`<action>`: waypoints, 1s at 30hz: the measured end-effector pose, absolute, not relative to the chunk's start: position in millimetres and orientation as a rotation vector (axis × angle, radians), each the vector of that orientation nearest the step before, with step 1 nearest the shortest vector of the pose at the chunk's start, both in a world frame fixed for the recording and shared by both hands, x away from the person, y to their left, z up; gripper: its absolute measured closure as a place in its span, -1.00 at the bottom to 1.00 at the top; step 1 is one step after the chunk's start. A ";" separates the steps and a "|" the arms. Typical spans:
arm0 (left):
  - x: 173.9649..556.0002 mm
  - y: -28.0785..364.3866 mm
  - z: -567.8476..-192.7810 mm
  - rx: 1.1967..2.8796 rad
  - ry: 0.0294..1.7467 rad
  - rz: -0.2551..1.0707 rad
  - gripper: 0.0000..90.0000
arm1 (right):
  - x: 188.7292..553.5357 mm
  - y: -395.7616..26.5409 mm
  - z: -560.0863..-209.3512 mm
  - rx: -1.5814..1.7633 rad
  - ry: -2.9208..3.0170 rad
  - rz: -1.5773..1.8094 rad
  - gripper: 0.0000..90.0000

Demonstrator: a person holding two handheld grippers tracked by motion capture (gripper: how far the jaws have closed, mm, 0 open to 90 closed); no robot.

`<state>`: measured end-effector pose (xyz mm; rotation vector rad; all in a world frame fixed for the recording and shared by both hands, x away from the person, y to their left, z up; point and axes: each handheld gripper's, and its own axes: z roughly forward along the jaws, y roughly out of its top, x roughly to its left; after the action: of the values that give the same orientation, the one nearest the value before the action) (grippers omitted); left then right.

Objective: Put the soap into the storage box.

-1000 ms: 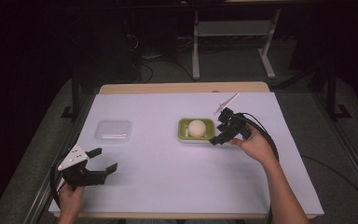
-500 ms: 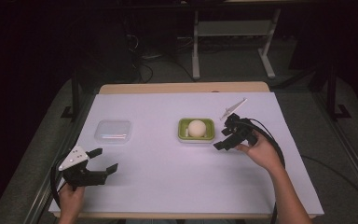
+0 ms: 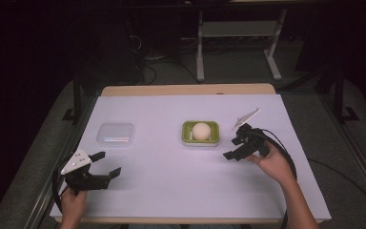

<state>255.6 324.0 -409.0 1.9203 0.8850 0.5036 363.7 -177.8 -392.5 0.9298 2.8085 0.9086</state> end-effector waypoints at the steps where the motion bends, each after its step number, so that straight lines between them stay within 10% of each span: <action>1: 255.6 324.0 -409.0 1.920 0.885 0.504 -0.71 | 361.5 -178.6 -392.8 0.940 2.808 0.913 -0.39; 30: 256.0 318.9 -410.9 1.938 0.864 0.495 -0.71 | 295.4 -228.2 -416.3 1.042 2.737 0.974 -0.42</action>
<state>256.0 318.9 -410.9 1.9379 0.8639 0.4947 295.4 -228.2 -416.3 1.0422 2.7372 0.9740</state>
